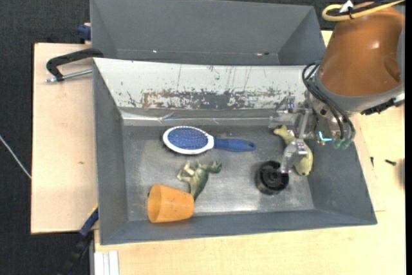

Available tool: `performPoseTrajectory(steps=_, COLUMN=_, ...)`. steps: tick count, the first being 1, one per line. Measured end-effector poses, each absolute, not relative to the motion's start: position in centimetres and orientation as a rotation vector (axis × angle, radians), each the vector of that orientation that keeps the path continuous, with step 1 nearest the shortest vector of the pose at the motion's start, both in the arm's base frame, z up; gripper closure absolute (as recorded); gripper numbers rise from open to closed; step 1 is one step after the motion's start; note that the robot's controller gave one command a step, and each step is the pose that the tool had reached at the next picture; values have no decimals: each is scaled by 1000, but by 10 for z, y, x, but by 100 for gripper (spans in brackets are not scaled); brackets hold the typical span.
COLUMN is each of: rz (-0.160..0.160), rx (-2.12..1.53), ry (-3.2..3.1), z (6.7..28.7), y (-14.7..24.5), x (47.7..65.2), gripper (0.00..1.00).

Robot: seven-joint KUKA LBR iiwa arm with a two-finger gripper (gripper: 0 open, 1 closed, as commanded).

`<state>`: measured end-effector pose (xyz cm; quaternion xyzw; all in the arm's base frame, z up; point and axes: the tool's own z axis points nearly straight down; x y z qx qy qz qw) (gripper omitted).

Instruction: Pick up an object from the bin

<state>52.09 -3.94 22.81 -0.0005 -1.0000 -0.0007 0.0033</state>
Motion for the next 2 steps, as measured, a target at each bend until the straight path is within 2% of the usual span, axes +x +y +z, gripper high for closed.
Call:
performPoseTrajectory(steps=1, rz=0, rx=571, ry=-3095, z=71, y=-92, x=506, gripper=0)
performPoseTrajectory(steps=2, rz=7, rx=1699, ry=-2654, z=72, y=-75, x=500, gripper=0)
